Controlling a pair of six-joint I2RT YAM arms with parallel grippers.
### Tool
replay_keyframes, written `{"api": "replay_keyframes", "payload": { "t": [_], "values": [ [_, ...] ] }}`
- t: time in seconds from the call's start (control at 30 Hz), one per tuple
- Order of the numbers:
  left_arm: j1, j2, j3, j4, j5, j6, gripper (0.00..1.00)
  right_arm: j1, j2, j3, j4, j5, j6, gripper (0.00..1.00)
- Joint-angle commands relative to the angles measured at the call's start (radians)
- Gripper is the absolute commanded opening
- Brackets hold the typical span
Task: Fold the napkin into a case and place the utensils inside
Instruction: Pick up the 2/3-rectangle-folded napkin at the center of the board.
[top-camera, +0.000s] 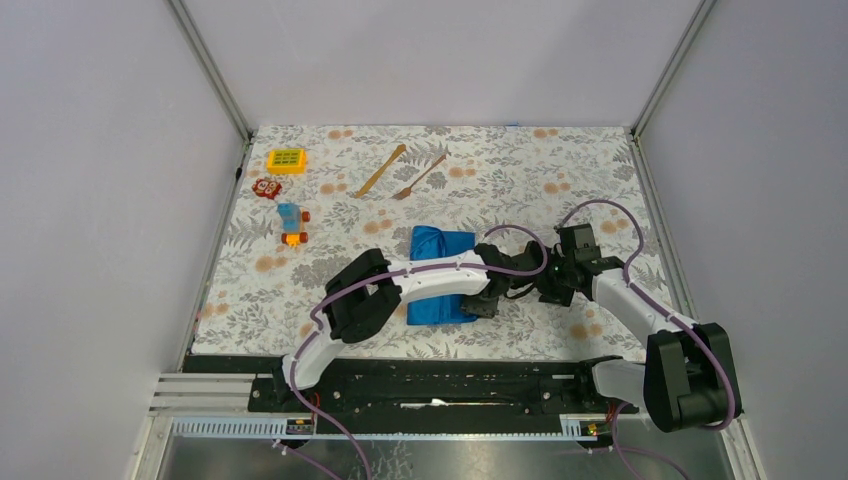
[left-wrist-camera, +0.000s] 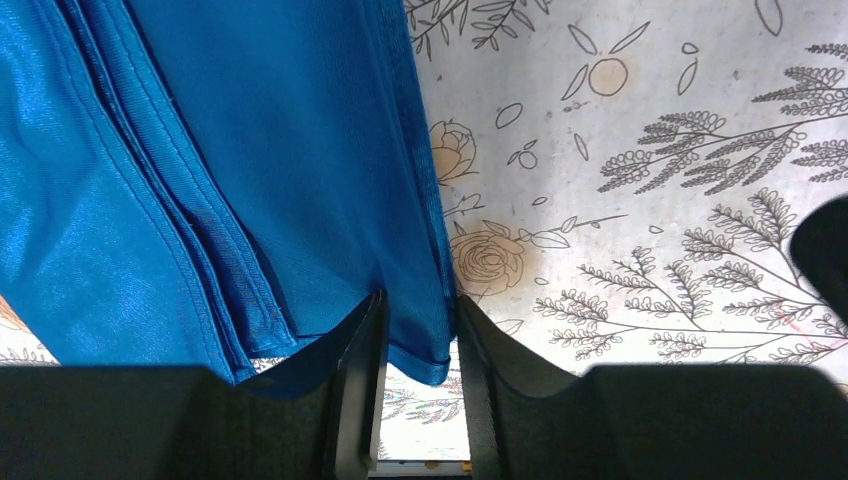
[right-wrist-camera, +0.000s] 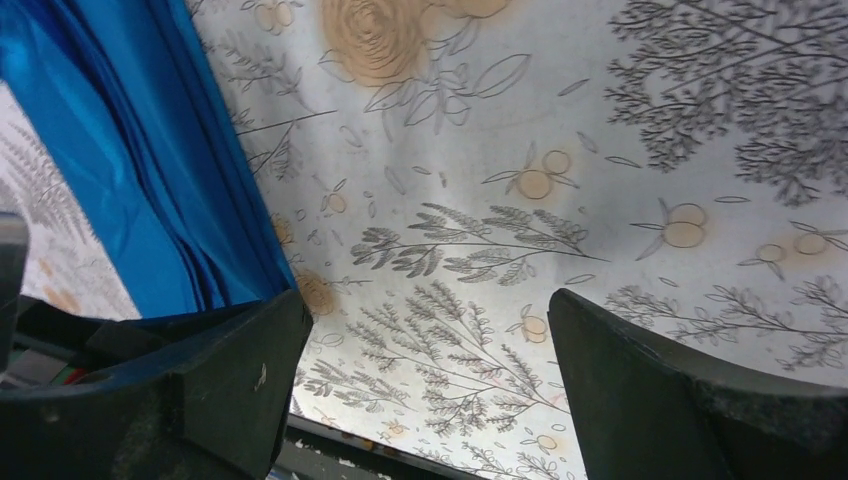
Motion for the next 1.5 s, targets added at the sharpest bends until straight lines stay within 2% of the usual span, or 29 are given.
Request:
{"api": "replay_keyframes", "payload": {
  "t": [0.0, 0.07, 0.2, 0.3, 0.43, 0.67, 0.8, 1.0, 1.13, 1.33, 1.47],
  "values": [
    [-0.002, 0.007, -0.023, -0.014, -0.023, -0.011, 0.31, -0.005, 0.009, 0.01, 0.041, -0.124, -0.05, 1.0],
    [0.006, -0.044, -0.057, 0.028, -0.014, -0.002, 0.23, -0.005, 0.024, 0.006, 0.066, -0.174, -0.066, 1.0],
    [0.017, -0.159, -0.146, 0.127, 0.021, 0.015, 0.14, -0.005, 0.049, -0.017, 0.16, -0.261, -0.054, 1.0],
    [0.027, -0.238, -0.217, 0.189, 0.05, 0.018, 0.0, -0.002, 0.099, -0.033, 0.27, -0.373, -0.028, 1.0],
    [0.036, -0.312, -0.29, 0.237, 0.076, 0.024, 0.0, 0.008, 0.208, 0.021, 0.315, -0.448, -0.002, 1.0],
    [0.047, -0.385, -0.372, 0.293, 0.098, 0.036, 0.0, 0.062, 0.372, 0.026, 0.671, -0.554, 0.248, 1.0],
    [0.05, -0.401, -0.39, 0.311, 0.115, 0.051, 0.0, 0.085, 0.459, 0.035, 0.798, -0.533, 0.345, 0.98],
    [0.05, -0.416, -0.404, 0.326, 0.134, 0.069, 0.0, 0.085, 0.536, 0.069, 0.848, -0.491, 0.373, 0.87],
    [0.049, -0.425, -0.412, 0.326, 0.136, 0.072, 0.0, 0.085, 0.581, 0.105, 0.854, -0.492, 0.362, 0.75],
    [0.05, -0.434, -0.414, 0.327, 0.138, 0.073, 0.0, 0.086, 0.613, 0.136, 0.85, -0.489, 0.348, 0.65],
    [0.05, -0.427, -0.409, 0.339, 0.16, 0.077, 0.0, 0.086, 0.612, 0.141, 0.861, -0.489, 0.349, 0.45]
  ]
}}
